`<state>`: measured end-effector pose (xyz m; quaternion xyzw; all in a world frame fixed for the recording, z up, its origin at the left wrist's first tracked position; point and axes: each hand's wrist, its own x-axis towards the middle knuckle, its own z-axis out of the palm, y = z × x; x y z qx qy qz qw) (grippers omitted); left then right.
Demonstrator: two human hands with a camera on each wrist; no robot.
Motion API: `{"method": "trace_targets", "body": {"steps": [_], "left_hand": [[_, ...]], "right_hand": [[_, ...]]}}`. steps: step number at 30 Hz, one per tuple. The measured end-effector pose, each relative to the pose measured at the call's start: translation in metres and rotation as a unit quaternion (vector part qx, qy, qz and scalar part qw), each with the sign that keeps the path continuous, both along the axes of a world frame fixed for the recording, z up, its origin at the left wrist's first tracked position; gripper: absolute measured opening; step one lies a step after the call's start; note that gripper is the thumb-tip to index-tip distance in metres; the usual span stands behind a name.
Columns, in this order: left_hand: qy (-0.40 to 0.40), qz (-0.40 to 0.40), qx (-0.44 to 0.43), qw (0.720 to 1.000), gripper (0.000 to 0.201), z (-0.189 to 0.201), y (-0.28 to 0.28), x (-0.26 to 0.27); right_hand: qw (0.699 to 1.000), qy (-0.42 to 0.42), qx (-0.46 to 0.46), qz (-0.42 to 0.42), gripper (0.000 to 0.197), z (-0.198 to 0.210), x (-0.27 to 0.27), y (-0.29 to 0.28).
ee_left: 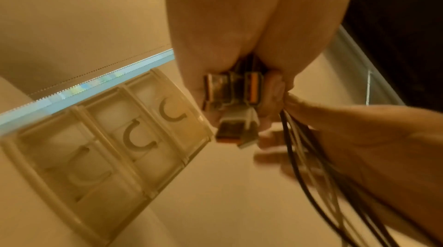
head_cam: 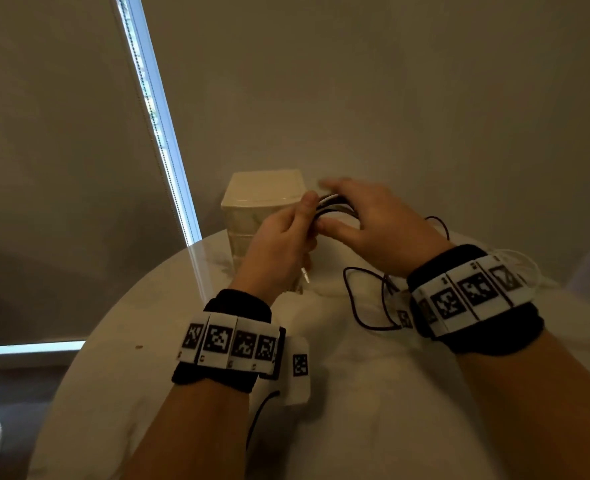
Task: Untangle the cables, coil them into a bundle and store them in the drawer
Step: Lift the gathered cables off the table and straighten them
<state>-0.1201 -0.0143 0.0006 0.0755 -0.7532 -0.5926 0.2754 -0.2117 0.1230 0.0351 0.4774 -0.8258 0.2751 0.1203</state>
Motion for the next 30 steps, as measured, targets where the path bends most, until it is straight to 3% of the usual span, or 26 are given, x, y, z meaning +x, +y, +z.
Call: {"method": "trace_targets", "body": {"steps": [2,6,10,12,16,19,30], "left_hand": [[0.014,-0.013,0.016,1.000,0.048,0.001,-0.004,0.000],[0.025,-0.021,0.035,0.999,0.048,0.007,-0.009,-0.001],[0.039,-0.089,0.043,0.994,0.046,0.018,0.010,0.001],[0.041,-0.123,0.032,0.991,0.053,0.023,0.016,0.001],[0.036,-0.134,0.001,0.990,0.091,0.023,0.014,0.002],[0.031,-0.123,-0.030,0.991,0.093,0.018,0.014,-0.002],[0.018,-0.145,-0.035,0.989,0.073,0.021,0.021,-0.002]], "right_hand": [[0.994,-0.106,-0.001,0.018,0.028,-0.002,0.003,-0.002],[0.975,-0.205,-0.081,0.040,0.031,-0.005,0.002,0.005],[0.899,-0.350,-0.244,0.097,0.027,-0.004,0.010,-0.001],[0.884,-0.360,-0.277,0.110,0.032,0.001,0.016,-0.001],[0.893,-0.344,-0.264,0.122,0.030,0.010,0.021,0.006],[0.852,-0.432,-0.268,0.126,0.033,0.012,0.024,0.007],[0.791,-0.522,-0.261,0.183,0.031,0.012,0.021,0.012]]}}
